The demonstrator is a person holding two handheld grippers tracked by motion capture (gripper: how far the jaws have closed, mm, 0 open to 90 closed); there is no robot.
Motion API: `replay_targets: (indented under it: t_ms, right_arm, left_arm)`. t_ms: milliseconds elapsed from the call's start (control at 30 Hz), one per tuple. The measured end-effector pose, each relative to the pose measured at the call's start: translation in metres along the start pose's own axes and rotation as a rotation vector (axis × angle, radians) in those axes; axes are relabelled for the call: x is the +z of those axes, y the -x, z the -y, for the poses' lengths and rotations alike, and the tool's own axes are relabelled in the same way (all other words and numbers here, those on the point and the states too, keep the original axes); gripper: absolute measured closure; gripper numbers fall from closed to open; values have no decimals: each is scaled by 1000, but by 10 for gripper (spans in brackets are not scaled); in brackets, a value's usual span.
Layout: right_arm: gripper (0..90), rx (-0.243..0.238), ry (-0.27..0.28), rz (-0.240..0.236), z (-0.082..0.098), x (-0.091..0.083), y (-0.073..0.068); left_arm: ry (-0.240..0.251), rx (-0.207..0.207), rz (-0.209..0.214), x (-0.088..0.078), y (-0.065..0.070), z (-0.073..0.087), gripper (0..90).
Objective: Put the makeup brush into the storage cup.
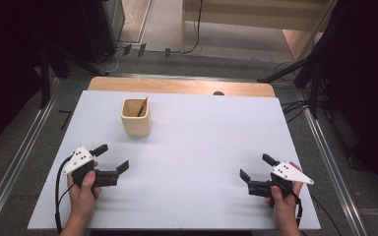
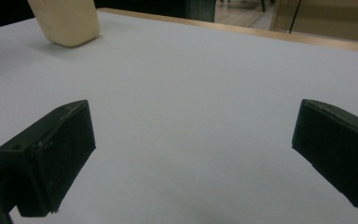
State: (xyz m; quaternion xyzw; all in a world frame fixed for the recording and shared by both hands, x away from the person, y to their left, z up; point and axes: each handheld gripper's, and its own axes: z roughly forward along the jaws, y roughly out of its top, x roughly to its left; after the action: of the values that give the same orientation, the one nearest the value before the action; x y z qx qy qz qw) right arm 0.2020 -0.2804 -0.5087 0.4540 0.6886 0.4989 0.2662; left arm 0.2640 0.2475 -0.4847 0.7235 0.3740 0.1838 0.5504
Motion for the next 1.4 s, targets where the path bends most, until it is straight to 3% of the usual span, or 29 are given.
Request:
replay_targets:
  t_ms: [700, 967, 1133, 1200, 1300, 1400]
  right_arm:
    - [0, -13, 1, 29, 0, -1, -1]
    - [0, 4, 19, 74, -2, -6, -1]
    - [0, -25, 6, 122, -1, -10, -3]
    - [0, -13, 0, 127, 1, -10, -2]
    - [0, 9, 0, 135, 4, -14, 0]
    - [0, 16, 17, 145, 2, -20, 3]
  left_arm:
    - [-21, 33, -28, -38, -5, 18, 0]
    - [-38, 78, -80, -54, -7, 23, 0]
    - [-7, 64, -108, -60, -7, 23, 0]
    - [-7, 67, -111, -60, -7, 23, 0]
    - [-2, 35, -99, -59, -10, 24, 0]
    - [-5, 41, -98, -57, -9, 21, 0]
